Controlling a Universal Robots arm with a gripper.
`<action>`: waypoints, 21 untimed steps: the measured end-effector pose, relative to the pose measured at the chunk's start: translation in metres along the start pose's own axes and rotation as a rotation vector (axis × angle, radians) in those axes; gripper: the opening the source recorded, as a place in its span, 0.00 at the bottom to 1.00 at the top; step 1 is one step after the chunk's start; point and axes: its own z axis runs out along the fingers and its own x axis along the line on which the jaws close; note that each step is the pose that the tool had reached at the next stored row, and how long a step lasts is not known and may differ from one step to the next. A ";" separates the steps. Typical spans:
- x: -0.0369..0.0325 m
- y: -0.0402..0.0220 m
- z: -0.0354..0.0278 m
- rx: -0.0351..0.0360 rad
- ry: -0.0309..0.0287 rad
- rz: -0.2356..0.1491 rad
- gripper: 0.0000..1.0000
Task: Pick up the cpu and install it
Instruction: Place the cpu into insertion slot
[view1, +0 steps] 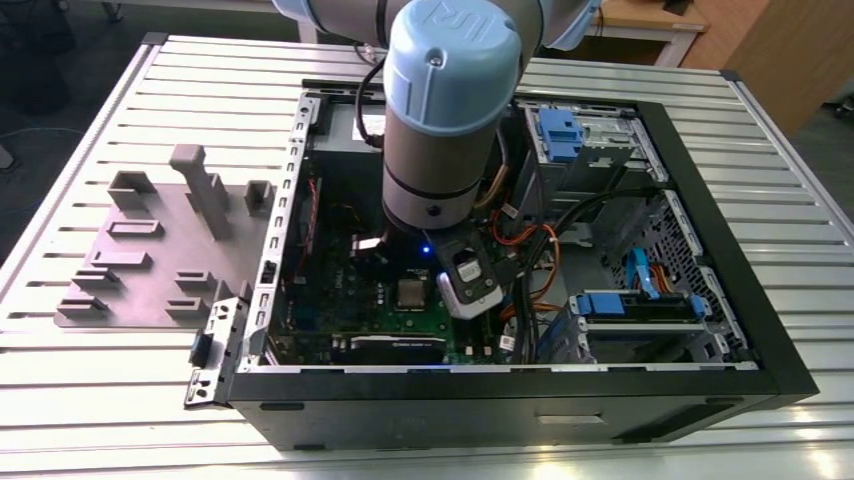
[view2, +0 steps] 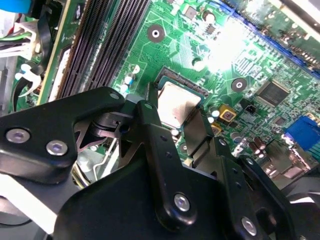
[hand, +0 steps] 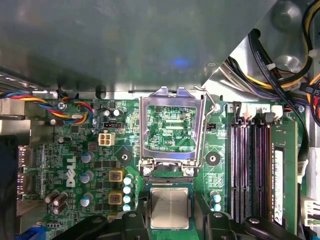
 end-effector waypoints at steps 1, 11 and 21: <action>0.0000 -0.0001 0.0002 0.0000 0.0000 0.000 0.45; 0.0001 -0.0002 0.0015 -0.0004 0.0020 0.002 0.45; -0.0002 -0.0002 0.0016 -0.0010 0.0065 0.002 0.45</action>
